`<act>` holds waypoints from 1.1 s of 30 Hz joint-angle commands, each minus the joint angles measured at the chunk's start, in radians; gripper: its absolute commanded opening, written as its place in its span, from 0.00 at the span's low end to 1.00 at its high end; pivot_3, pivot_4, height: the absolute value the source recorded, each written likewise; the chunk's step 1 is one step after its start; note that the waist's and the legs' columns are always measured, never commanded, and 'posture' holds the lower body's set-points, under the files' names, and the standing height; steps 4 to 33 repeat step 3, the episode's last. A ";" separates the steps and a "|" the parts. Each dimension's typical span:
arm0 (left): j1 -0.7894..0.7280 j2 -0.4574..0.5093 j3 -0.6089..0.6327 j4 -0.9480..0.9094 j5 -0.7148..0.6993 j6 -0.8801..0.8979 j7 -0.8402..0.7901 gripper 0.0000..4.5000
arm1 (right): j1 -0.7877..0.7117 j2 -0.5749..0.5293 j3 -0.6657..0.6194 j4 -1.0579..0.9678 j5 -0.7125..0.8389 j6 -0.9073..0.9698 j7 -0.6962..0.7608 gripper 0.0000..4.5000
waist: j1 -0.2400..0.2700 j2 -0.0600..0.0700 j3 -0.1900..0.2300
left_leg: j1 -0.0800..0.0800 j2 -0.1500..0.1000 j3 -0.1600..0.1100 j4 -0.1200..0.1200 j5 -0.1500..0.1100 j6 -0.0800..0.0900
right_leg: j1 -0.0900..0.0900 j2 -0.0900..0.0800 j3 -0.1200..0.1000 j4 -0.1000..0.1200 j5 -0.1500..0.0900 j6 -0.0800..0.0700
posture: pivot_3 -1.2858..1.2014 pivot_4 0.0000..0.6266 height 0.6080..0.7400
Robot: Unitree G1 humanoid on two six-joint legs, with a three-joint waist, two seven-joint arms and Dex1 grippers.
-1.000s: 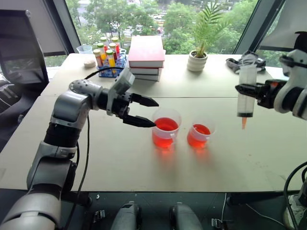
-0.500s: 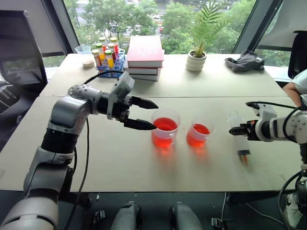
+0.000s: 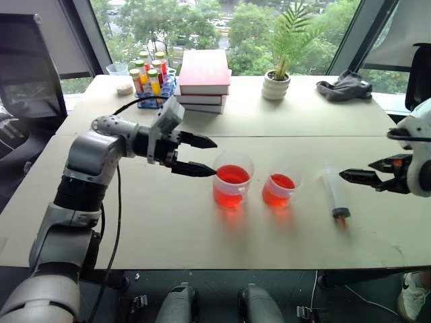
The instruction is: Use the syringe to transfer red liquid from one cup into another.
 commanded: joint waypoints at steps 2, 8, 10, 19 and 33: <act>-0.013 0.005 0.011 -0.006 -0.006 -0.013 -0.001 0.92 | 0.120 -0.029 -0.241 -0.234 0.105 0.024 0.149 1.00 | -0.001 0.000 0.000 | 0.001 0.000 0.000 0.000 0.000 0.000 | 0.000 0.000 0.000 0.000 0.000 0.000 | 0.52 0.24 1.00; -0.013 0.002 0.012 -0.006 -0.009 -0.009 0.002 0.92 | 0.149 -0.029 -0.269 -0.256 0.110 0.020 0.169 1.00 | -0.001 0.000 0.000 | 0.001 0.000 0.000 0.000 0.000 0.000 | 0.000 0.000 0.000 0.000 0.000 0.000 | 0.52 0.24 1.00; -0.013 0.002 0.012 -0.006 -0.009 -0.009 0.002 0.92 | 0.149 -0.029 -0.269 -0.256 0.110 0.020 0.169 1.00 | -0.001 0.000 0.000 | 0.001 0.000 0.000 0.000 0.000 0.000 | 0.000 0.000 0.000 0.000 0.000 0.000 | 0.52 0.24 1.00; -0.013 0.002 0.012 -0.006 -0.009 -0.009 0.002 0.92 | 0.149 -0.029 -0.269 -0.256 0.110 0.020 0.169 1.00 | -0.001 0.000 0.000 | 0.001 0.000 0.000 0.000 0.000 0.000 | 0.000 0.000 0.000 0.000 0.000 0.000 | 0.52 0.24 1.00; -0.013 0.002 0.012 -0.006 -0.009 -0.009 0.002 0.92 | 0.149 -0.029 -0.269 -0.256 0.110 0.020 0.169 1.00 | -0.001 0.000 0.000 | 0.001 0.000 0.000 0.000 0.000 0.000 | 0.000 0.000 0.000 0.000 0.000 0.000 | 0.52 0.24 1.00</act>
